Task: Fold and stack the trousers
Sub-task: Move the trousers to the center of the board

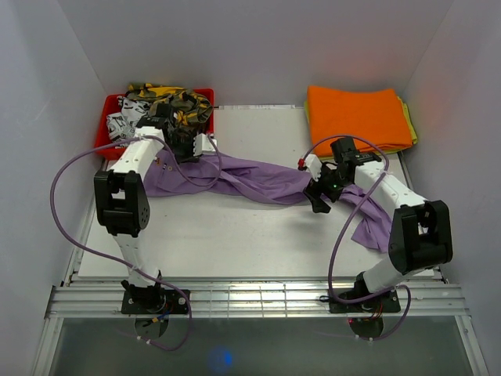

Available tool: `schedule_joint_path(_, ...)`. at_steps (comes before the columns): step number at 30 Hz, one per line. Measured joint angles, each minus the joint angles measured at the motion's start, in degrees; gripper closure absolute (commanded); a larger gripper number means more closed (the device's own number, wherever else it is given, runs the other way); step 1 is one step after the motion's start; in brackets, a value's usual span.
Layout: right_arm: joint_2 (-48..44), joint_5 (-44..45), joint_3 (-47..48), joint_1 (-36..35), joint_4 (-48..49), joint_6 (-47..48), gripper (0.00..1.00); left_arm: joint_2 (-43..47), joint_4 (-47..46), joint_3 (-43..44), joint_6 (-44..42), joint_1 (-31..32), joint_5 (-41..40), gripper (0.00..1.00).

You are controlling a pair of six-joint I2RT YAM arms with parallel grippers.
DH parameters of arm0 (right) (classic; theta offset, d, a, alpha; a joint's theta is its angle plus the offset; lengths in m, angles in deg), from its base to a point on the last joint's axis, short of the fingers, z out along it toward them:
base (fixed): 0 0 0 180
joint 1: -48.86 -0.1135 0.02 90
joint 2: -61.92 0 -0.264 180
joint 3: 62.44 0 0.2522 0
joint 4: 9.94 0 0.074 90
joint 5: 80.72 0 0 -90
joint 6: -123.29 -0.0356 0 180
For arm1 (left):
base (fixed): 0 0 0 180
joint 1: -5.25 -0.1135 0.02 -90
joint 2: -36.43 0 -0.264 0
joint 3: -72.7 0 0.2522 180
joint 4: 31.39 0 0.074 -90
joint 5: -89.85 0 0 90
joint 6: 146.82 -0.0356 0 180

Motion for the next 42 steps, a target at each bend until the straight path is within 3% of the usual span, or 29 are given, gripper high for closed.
schedule_joint_path(3,1.27,-1.29,1.36,-1.33,1.01,-0.02,0.10,2.47,3.78,-0.94,-0.24,-0.02,0.52,1.00)
schedule_joint_path(6,1.44,-2.71,2.21,-2.75,1.84,-0.02,0.10,10.69,7.96,-6.19,-0.17,0.07,1.29,1.00)
schedule_joint_path(12,0.74,-3.28,0.96,-6.54,4.76,0.79,0.10,32.83,16.37,-21.31,0.11,0.39,2.47,1.00)
schedule_joint_path(16,0.39,-2.69,-1.51,-8.90,5.77,2.80,0.10,41.59,19.30,-33.86,1.11,0.46,2.86,1.00)
schedule_joint_path(20,0.26,-0.81,-5.16,-9.51,6.71,5.27,0.10,45.20,20.85,-42.34,3.02,0.48,2.60,0.91)
schedule_joint_path(22,-0.20,0.85,-7.52,-9.51,7.54,6.67,0.03,46.12,21.22,-44.15,4.09,0.48,2.60,0.75)
schedule_joint_path(23,-0.61,1.92,-8.83,-9.51,7.93,7.45,0.07,46.62,21.24,-44.61,4.98,0.48,2.67,0.73)
schedule_joint_path(24,-1.14,2.89,-10.19,-9.51,8.66,8.31,0.24,47.23,21.24,-44.85,6.21,0.48,2.82,0.68)
schedule_joint_path(26,-1.95,5.05,-12.28,-9.51,9.62,10.01,0.37,48.54,21.33,-44.83,9.51,0.48,3.08,0.62)
schedule_joint_path(27,-2.14,5.99,-12.98,-9.51,9.99,10.64,0.49,49.20,21.31,-44.57,11.30,0.48,3.30,0.61)
schedule_joint_path(29,-2.32,7.50,-13.57,-9.51,10.29,11.65,0.65,50.07,21.24,-43.28,15.15,0.48,3.80,0.59)
schedule_joint_path(30,-2.40,8.09,-13.60,-9.51,10.25,12.00,0.86,50.27,21.16,-41.94,17.51,0.48,4.02,0.59)
schedule_joint_path(31,-2.64,8.50,-13.60,-9.51,10.29,12.41,0.92,50.38,20.74,-40.39,19.80,0.46,4.33,0.56)
schedule_joint_path(38,-6.49,8.44,-12.04,-9.51,5.51,12.17,0.92,49.42,13.86,-32.50,35.60,-2.40,3.23,0.57)
schedule_joint_path(42,-11.61,7.19,-11.43,-9.68,0.83,12.04,0.91,44.87,9.53,-33.00,41.24,-9.49,0.52,0.57)
